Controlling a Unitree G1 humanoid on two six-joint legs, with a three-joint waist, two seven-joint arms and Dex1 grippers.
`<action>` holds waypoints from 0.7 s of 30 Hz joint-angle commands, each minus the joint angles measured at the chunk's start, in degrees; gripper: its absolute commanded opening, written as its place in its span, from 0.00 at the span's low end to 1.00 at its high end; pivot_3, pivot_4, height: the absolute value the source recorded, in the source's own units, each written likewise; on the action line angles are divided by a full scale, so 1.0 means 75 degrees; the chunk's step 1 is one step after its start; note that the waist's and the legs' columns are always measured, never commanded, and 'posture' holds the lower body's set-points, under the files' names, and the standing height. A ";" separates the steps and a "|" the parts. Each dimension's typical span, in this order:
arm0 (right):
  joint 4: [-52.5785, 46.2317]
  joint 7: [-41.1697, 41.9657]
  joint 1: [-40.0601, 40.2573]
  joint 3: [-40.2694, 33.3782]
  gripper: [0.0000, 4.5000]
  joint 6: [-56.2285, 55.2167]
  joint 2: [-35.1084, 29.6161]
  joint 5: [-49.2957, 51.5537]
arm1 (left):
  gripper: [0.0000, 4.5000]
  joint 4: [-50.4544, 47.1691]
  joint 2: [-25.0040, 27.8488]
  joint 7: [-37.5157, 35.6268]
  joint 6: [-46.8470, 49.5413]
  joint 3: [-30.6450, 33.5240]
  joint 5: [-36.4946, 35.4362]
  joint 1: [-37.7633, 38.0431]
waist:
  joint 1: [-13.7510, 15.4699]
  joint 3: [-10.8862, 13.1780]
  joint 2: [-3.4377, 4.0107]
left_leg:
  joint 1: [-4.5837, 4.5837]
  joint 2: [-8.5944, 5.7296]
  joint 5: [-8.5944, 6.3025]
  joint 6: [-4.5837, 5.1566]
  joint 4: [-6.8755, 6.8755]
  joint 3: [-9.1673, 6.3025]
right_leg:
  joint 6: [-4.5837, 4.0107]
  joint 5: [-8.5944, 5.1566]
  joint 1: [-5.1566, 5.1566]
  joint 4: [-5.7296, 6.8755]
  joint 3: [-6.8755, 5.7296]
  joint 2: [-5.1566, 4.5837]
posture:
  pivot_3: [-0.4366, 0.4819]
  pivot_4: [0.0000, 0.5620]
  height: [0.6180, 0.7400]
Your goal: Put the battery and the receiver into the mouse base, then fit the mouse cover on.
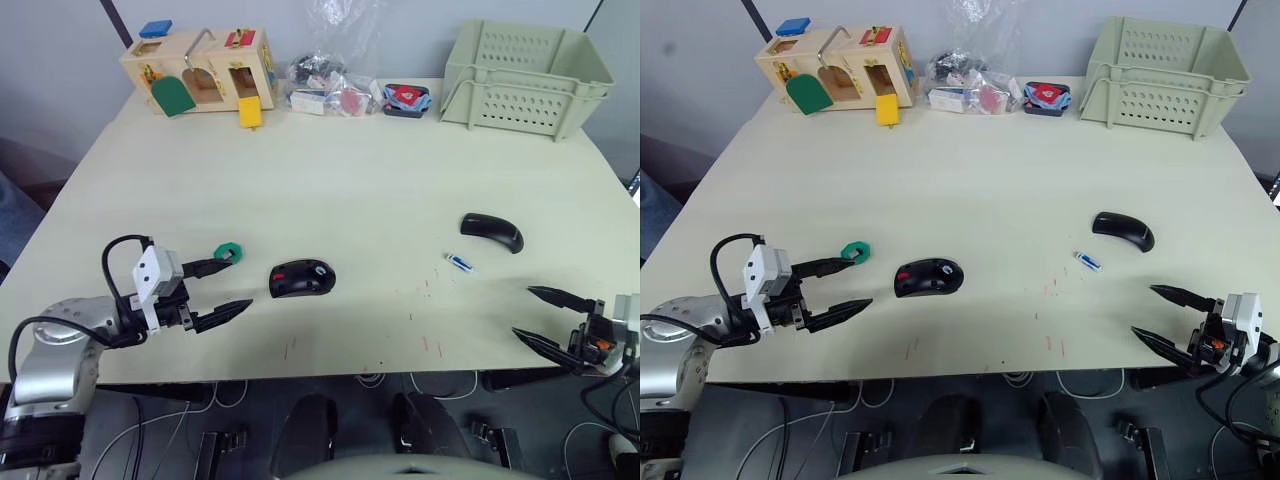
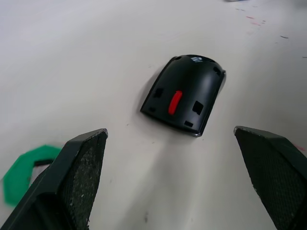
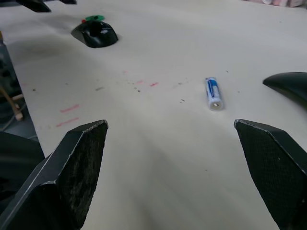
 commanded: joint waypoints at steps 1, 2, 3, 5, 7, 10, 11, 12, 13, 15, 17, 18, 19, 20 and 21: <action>-0.0669 0.0045 -0.0099 0.0076 0.98 0.0266 -0.0004 0.0294 | 1.00 0.0430 0.0200 -0.0742 -0.0424 -0.0498 0.0225 -0.0777 | 0.0015 0.0000 0.0001 | 0.0000 0.0000 0.0000 0.0000 0.0002 0.0000 | 0.0000 0.0000 0.0000 0.0002 -0.0001 0.0001 | 0.48 0.27 1.00; -0.0756 0.0020 -0.0118 0.0106 0.98 0.0332 0.0004 0.0310 | 1.00 0.0617 0.0172 -0.0877 -0.0503 -0.0626 0.0288 -0.1002 | 0.0018 0.0000 0.0000 | 0.0000 -0.0001 0.0001 -0.0001 0.0004 0.0001 | 0.0000 0.0000 0.0001 0.0006 0.0000 0.0001 | 0.48 0.27 1.00; -0.0841 -0.0008 -0.0122 0.0128 0.98 0.0397 0.0008 0.0325 | 1.00 0.0794 0.0145 -0.0998 -0.0600 -0.0750 0.0366 -0.1209 | 0.0014 0.0000 0.0001 | 0.0000 -0.0002 0.0001 -0.0001 0.0009 -0.0001 | 0.0000 0.0000 0.0001 0.0010 0.0000 0.0002 | 0.48 0.27 1.00; -0.0982 -0.0044 -0.0135 0.0171 0.98 0.0472 0.0010 0.0327 | 1.00 0.1200 0.0056 -0.1266 -0.0901 -0.1021 0.0550 -0.1688 | 0.0007 0.0000 0.0000 | 0.0001 -0.0003 0.0001 -0.0001 0.0011 0.0001 | 0.0000 0.0001 0.0002 0.0013 0.0001 0.0002 | 0.48 0.27 1.00; -0.1102 -0.0077 -0.0132 0.0198 0.98 0.0526 0.0016 0.0335 | 1.00 0.1573 -0.0059 -0.1466 -0.1133 -0.1259 0.0692 -0.2161 | 0.0007 0.0000 0.0000 | 0.0000 -0.0003 0.0001 0.0000 0.0012 0.0002 | 0.0001 0.0001 0.0002 0.0012 0.0003 0.0003 | 0.48 0.27 1.00; -0.1282 -0.0150 -0.0099 0.0208 0.98 0.0607 0.0031 0.0350 | 1.00 0.2057 -0.0225 -0.1763 -0.1447 -0.1600 0.0896 -0.2742 | 0.0007 0.0000 -0.0001 | -0.0006 -0.0004 0.0001 0.0000 0.0012 0.0002 | 0.0002 0.0001 0.0001 0.0010 0.0003 0.0006 | 0.48 0.27 1.00; -0.1331 -0.0175 -0.0086 0.0210 0.98 0.0624 0.0033 0.0348 | 1.00 0.2180 -0.0274 -0.1859 -0.1503 -0.1703 0.0947 -0.2888 | 0.0007 0.0000 -0.0001 | -0.0007 -0.0004 0.0001 0.0000 0.0013 0.0002 | 0.0003 0.0002 0.0000 0.0009 0.0003 0.0006 | 0.48 0.27 1.00; -0.1371 -0.0202 -0.0067 0.0202 0.98 0.0619 0.0041 0.0339 | 1.00 0.2287 -0.0326 -0.1950 -0.1561 -0.1811 0.1007 -0.3016 | 0.0007 0.0000 -0.0001 | -0.0007 -0.0004 0.0001 0.0000 0.0013 0.0001 | 0.0007 0.0004 0.0000 0.0010 0.0003 0.0007 | 0.48 0.27 1.00; -0.1403 -0.0229 -0.0043 0.0187 0.98 0.0612 0.0053 0.0334 | 1.00 0.2381 -0.0392 -0.2048 -0.1627 -0.1917 0.1055 -0.3135 | 0.0005 0.0000 -0.0002 | -0.0007 -0.0004 0.0001 0.0000 0.0013 0.0001 | 0.0021 0.0012 0.0000 0.0010 0.0004 0.0008 | 0.48 0.27 1.00; -0.1435 -0.0260 -0.0022 0.0174 0.98 0.0614 0.0065 0.0328 | 1.00 0.2534 -0.0497 -0.2181 -0.1722 -0.2064 0.1128 -0.3306 | 0.0003 0.0000 -0.0001 | -0.0007 -0.0004 0.0001 0.0000 0.0014 0.0000 | 0.0032 0.0018 0.0000 0.0010 0.0004 0.0010 | 0.48 0.27 1.00; -0.1480 -0.0291 0.0026 0.0162 0.98 0.0609 0.0079 0.0323 | 1.00 0.2614 -0.0608 -0.2300 -0.1756 -0.2251 0.1198 -0.3433 | 0.0000 0.0001 -0.0002 | -0.0008 -0.0004 0.0001 0.0000 0.0015 -0.0001 | 0.0033 0.0019 0.0000 0.0010 0.0005 0.0012 | 0.48 0.27 1.00; -0.1528 -0.0312 0.0064 0.0149 0.98 0.0611 0.0084 0.0333 | 1.00 0.2646 -0.0663 -0.2361 -0.1787 -0.2378 0.1262 -0.3488 | 0.0004 0.0001 -0.0002 | -0.0008 -0.0004 0.0001 0.0000 0.0016 -0.0001 | 0.0033 0.0019 0.0000 0.0011 0.0005 0.0012 | 0.48 0.27 1.00; -0.1579 -0.0331 0.0095 0.0137 0.98 0.0616 0.0082 0.0346 | 1.00 0.2714 -0.0726 -0.2374 -0.1835 -0.2484 0.1339 -0.3557 | 0.0005 0.0001 -0.0002 | -0.0009 -0.0004 0.0001 0.0000 0.0018 -0.0002 | 0.0033 0.0019 0.0000 0.0011 0.0005 0.0012 | 0.48 0.27 1.00; -0.1627 -0.0345 0.0118 0.0127 0.98 0.0624 0.0076 0.0363 | 1.00 0.2816 -0.0786 -0.2350 -0.1885 -0.2571 0.1427 -0.3637 | 0.0010 0.0001 -0.0002 | -0.0009 -0.0004 0.0001 0.0000 0.0018 -0.0002 | 0.0033 0.0019 0.0000 0.0011 0.0005 0.0012 | 0.48 0.27 1.00; -0.1667 -0.0353 0.0132 0.0118 0.98 0.0629 0.0072 0.0381 | 1.00 0.2915 -0.0829 -0.2331 -0.1914 -0.2640 0.1497 -0.3708 | 0.0010 0.0001 -0.0002 | -0.0010 -0.0004 0.0001 0.0000 0.0020 -0.0003 | 0.0034 0.0019 0.0001 0.0013 0.0005 0.0012 | 0.48 0.27 1.00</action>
